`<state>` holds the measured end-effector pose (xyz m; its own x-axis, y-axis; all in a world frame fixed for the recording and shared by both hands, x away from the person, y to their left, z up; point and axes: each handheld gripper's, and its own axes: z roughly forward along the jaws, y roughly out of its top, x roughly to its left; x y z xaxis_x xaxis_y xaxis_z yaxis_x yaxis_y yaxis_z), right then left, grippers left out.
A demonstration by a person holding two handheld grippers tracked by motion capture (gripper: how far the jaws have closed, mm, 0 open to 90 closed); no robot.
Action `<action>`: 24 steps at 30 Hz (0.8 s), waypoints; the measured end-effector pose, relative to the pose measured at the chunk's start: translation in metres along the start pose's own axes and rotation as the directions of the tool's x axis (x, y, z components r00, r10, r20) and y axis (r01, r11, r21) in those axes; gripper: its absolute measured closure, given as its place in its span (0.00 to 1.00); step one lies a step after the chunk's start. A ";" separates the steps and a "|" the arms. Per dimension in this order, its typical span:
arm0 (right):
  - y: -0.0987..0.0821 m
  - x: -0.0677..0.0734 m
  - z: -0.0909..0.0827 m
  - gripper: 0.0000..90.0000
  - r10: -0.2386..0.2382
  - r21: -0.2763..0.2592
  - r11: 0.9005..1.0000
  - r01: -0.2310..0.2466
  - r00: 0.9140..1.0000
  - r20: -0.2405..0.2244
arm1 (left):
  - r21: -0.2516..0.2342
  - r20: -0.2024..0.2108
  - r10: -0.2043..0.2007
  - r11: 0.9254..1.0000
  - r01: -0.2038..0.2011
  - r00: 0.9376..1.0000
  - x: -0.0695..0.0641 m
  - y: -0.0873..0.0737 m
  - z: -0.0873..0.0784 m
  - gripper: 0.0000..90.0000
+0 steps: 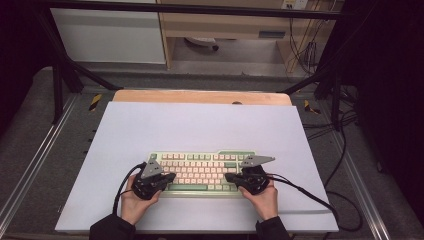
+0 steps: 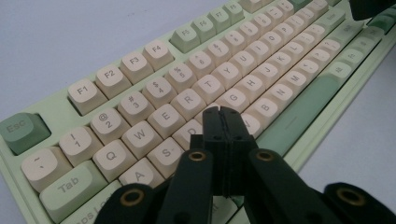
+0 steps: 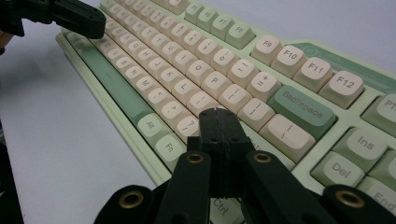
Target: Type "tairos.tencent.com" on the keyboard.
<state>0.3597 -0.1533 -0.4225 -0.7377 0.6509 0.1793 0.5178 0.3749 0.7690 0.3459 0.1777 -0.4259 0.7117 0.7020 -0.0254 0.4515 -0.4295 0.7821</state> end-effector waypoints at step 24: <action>0.000 0.000 0.001 1.00 0.002 0.008 1.000 -0.002 1.000 -0.004 | -0.004 -0.069 -0.031 1.000 0.030 0.997 0.019 0.008 0.010 1.00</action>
<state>0.3602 -0.1528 -0.4231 -0.7386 0.6488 0.1831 0.5222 0.3789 0.7640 0.3680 0.1817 -0.4260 0.6587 0.7524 -0.0063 0.4710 -0.4058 0.7832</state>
